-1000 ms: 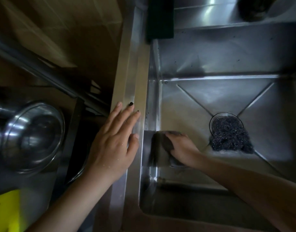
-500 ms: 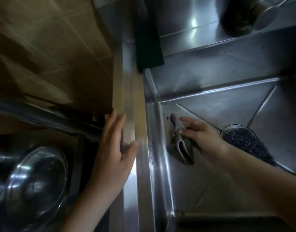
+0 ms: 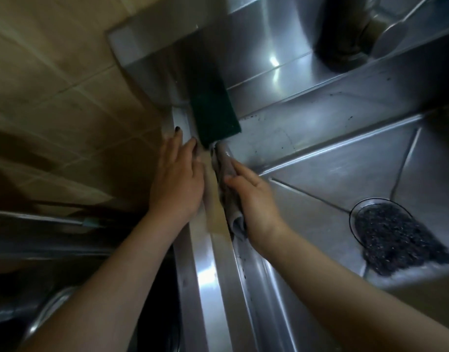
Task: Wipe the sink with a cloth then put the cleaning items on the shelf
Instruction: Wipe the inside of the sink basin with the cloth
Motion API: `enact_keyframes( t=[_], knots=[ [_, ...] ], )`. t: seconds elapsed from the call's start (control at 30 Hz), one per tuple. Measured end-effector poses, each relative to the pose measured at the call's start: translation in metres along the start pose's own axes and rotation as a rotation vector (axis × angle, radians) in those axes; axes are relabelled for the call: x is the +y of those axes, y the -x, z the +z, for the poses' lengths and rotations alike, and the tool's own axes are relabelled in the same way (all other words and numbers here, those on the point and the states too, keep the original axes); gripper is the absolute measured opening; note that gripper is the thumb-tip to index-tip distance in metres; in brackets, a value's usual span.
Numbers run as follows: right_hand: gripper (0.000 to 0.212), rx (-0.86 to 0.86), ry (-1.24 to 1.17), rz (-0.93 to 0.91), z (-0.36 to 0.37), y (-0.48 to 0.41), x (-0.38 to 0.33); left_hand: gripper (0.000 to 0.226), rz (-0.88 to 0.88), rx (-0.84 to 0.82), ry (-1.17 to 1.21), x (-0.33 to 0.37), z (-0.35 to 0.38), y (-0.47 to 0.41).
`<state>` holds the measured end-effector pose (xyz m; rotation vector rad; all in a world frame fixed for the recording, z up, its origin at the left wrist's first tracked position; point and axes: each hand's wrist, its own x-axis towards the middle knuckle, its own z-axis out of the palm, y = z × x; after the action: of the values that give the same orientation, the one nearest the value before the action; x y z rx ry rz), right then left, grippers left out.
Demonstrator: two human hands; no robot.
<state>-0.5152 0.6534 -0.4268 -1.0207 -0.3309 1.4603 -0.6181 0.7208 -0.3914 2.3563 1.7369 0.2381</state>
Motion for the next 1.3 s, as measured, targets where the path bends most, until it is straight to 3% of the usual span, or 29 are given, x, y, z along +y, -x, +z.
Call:
enact_keyframes(
  t=[0.23,0.4,0.67,0.97,1.3],
  knots=[
    [0.042,-0.023,0.314,-0.184,0.005,-0.007,0.01,0.044,-0.009,0.013,-0.004,0.004,-0.001,0.003],
    [0.043,-0.018,0.407,-0.253,0.007,-0.015,0.018,0.043,0.008,0.023,0.007,0.001,0.0,0.002],
    [0.044,0.028,0.523,-0.127,-0.007,-0.043,0.04,0.043,0.004,0.026,0.033,0.001,0.001,0.003],
    [0.042,0.087,0.438,-0.124,-0.017,-0.021,0.053,0.043,0.006,0.025,0.043,0.001,0.001,0.002],
    [0.038,0.0,0.385,-0.266,0.009,-0.001,0.018,0.043,0.002,0.009,0.034,0.003,-0.002,0.002]
  ],
)
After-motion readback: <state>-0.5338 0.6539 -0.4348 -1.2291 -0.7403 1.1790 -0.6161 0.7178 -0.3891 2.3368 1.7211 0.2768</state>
